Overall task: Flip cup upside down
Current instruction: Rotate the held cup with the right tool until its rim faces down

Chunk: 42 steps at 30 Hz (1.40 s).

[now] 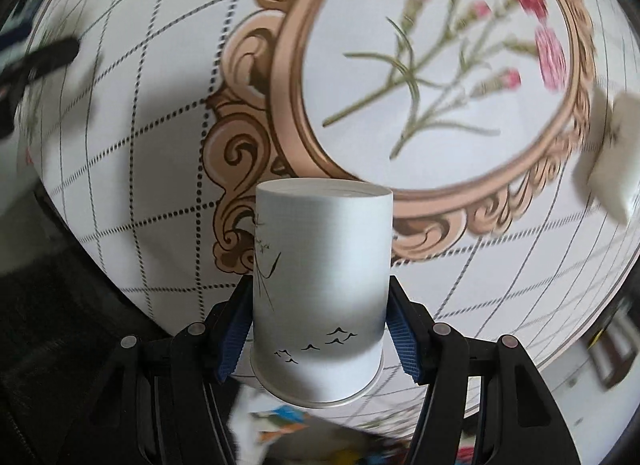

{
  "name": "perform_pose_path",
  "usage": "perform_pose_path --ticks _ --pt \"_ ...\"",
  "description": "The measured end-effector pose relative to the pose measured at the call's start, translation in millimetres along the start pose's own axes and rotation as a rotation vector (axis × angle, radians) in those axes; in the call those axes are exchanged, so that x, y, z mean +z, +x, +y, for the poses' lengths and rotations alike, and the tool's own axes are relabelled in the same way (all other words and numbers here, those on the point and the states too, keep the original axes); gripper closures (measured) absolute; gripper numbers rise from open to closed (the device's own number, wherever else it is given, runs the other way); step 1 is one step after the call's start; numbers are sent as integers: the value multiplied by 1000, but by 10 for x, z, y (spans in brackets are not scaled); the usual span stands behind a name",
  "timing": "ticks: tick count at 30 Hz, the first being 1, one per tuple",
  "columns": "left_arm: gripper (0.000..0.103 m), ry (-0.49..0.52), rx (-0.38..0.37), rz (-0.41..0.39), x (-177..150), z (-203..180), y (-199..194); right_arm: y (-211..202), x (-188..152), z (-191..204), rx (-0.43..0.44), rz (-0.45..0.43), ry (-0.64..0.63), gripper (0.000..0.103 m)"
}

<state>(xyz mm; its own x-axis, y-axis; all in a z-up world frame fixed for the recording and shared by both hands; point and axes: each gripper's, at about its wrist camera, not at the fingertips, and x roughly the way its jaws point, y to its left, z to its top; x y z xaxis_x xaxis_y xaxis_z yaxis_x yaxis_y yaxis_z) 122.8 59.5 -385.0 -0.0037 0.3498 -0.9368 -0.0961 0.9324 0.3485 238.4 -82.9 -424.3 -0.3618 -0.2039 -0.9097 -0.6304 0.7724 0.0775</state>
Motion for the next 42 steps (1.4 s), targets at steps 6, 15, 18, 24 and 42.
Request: perform_pose_path --ticks 6,15,18,24,42 --pt "7 -1 -27 -1 -33 -49 -31 55 33 -359 80 27 114 37" --pt "7 3 -33 13 -64 -72 -46 92 155 -437 71 44 167 26" --pt "7 2 -34 15 -73 -68 -51 14 242 -503 71 30 171 25" --pt "7 3 -41 23 -102 -80 -61 -51 508 -571 39 23 170 31" --pt "7 -30 -165 71 -7 -155 -45 -677 540 -858 80 -399 335 42"
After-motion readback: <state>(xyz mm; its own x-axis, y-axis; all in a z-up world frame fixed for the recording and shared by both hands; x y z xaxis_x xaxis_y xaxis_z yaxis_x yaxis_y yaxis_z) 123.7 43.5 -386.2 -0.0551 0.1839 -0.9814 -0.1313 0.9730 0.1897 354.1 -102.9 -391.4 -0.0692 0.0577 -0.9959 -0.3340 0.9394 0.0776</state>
